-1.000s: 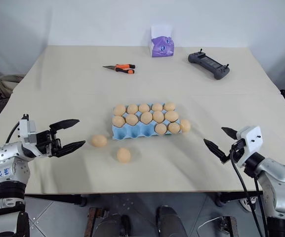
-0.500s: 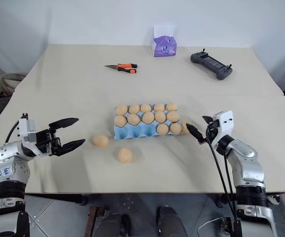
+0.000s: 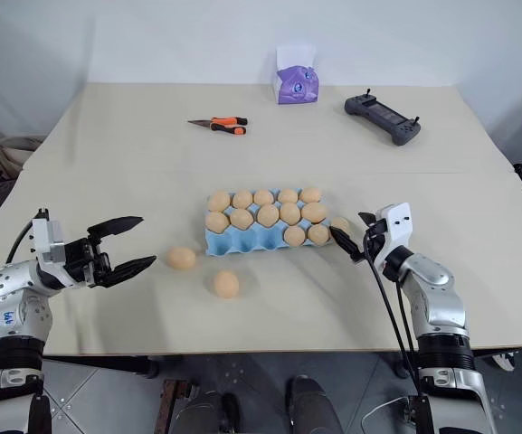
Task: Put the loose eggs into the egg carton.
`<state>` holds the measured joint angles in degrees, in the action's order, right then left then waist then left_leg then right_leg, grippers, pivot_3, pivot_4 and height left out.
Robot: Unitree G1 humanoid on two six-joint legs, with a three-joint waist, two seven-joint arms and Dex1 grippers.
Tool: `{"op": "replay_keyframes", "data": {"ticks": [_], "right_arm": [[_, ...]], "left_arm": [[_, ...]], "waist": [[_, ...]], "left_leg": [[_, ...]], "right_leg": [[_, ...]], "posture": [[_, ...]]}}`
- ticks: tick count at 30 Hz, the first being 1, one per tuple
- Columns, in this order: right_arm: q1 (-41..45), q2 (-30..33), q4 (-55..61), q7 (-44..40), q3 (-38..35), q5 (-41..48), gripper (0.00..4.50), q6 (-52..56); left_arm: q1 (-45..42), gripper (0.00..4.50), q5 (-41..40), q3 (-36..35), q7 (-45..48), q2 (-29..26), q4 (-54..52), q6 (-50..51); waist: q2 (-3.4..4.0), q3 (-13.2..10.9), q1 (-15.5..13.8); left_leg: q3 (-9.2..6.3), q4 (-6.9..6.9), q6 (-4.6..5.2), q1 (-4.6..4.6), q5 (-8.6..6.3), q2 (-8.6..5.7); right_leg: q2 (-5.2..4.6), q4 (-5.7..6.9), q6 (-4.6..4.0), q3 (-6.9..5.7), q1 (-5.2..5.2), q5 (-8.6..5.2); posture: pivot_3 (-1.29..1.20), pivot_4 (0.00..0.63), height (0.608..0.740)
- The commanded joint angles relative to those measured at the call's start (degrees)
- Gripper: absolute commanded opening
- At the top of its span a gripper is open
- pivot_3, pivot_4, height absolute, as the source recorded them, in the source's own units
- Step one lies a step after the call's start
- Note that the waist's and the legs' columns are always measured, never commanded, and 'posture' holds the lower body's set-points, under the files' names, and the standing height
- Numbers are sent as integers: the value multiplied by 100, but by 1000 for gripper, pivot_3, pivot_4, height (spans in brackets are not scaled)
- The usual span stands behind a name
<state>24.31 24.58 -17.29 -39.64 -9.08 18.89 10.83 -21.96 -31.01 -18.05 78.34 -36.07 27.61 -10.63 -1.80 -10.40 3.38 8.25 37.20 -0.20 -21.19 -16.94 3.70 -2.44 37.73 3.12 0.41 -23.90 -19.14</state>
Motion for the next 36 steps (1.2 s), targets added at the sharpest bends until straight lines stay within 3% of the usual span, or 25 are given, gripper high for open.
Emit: {"op": "replay_keyframes", "data": {"ticks": [1,10,13,17,19,27,36], "right_arm": [[109,23,54,74,37,-82,4484,2],[145,-4,-98,200,69,-216,4484,-4],[153,-4,-117,225,62,-224,3924,-4],[159,-18,-105,211,44,-197,2396,-73],[170,-35,-36,243,4,-160,1917,-92],[181,89,931,512,-114,-35,1917,260],[-162,-47,3731,915,551,568,1917,2310]], "left_arm": [[0,4500,-70,-101,-43,-32,-142,-15],[-16,4500,-64,-93,-54,-29,-124,-37],[-19,4500,-59,-92,-59,-29,-120,-44],[-27,4500,-56,-85,-68,-23,-121,-49],[-28,4500,-59,-83,-70,-22,-123,-49],[47,4500,-88,-120,-32,-61,-152,-39],[139,4500,-104,-158,-26,-87,-148,-42]], "waist": [[0,0,3],[0,0,4],[0,0,4],[0,0,5],[0,0,4],[3,-2,5],[4,-2,-3]], "left_leg": [[0,-1,-1,0,0,0],[1,1,0,0,0,0],[1,0,0,0,0,0],[1,0,0,-1,0,0],[1,0,0,0,0,0],[1,-2,-1,-2,-1,0],[-4,-8,-2,-5,-3,3]], "right_leg": [[0,-1,0,0,0,0],[0,1,0,1,0,0],[0,-1,0,1,-1,0],[0,-2,0,1,-1,0],[0,-2,0,1,-1,0],[0,-2,0,1,-3,0],[0,-7,0,-1,-5,0]], "posture": [[0,150,740],[0,150,740],[0,150,740],[0,150,740],[0,150,740],[0,150,740],[0,150,740]]}}
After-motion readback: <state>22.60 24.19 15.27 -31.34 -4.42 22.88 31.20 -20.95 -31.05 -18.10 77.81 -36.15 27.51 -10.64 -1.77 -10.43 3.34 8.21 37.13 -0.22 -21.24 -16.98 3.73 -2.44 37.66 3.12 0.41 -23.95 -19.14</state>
